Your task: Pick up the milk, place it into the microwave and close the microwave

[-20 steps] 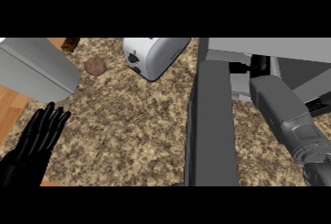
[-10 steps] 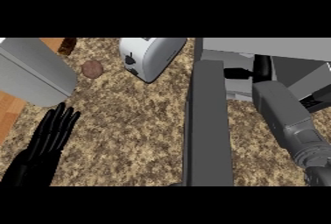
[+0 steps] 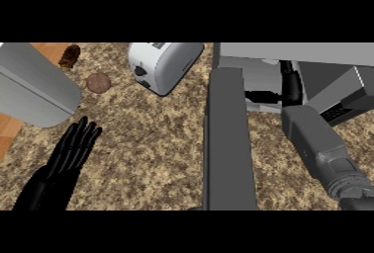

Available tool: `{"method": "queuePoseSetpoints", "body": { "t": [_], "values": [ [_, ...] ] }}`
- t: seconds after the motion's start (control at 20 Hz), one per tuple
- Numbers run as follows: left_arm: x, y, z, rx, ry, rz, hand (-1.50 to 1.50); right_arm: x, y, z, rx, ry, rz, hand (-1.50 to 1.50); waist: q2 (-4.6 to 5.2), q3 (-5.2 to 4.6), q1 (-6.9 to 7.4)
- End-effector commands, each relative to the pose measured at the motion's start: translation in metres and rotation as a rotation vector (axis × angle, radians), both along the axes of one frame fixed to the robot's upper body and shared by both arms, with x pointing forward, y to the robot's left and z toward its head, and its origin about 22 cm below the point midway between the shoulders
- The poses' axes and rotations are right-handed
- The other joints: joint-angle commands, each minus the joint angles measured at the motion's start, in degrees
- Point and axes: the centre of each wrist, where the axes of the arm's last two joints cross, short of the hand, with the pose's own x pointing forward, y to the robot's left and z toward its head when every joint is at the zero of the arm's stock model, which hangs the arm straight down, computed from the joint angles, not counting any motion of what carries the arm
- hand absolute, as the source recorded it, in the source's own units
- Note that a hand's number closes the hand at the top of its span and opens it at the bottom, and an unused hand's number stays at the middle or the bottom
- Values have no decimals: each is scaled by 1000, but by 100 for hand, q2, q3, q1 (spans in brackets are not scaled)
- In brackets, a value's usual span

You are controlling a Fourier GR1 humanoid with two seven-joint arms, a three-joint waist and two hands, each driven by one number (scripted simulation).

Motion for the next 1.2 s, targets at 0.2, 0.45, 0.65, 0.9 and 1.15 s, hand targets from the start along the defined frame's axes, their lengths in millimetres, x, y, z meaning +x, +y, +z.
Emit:
{"method": "queuePoseSetpoints", "body": {
  "t": [0.2, 0.45, 0.65, 0.9, 1.15],
  "values": [
    [19, -19, -11, 9, 54, -76, -150, -23, 2, -34, 143, 8, 128, -150, -98, -9, -247],
    [29, -27, -21, 77, 71, -184, -150, -49, -6, -64, 196, 3, 146, -150, -153, -15, -384],
    [25, -24, -37, 133, 75, -280, 150, -47, 11, -64, 187, -11, 151, -150, -200, -23, -423],
    [46, -50, -38, 179, 93, -301, 150, -68, -20, -78, 209, -36, 203, -150, -233, -27, -531],
    [64, -69, -55, 238, 100, -292, 150, -94, -14, -97, 209, -21, 204, -150, -271, -36, -659]
  ]
}}
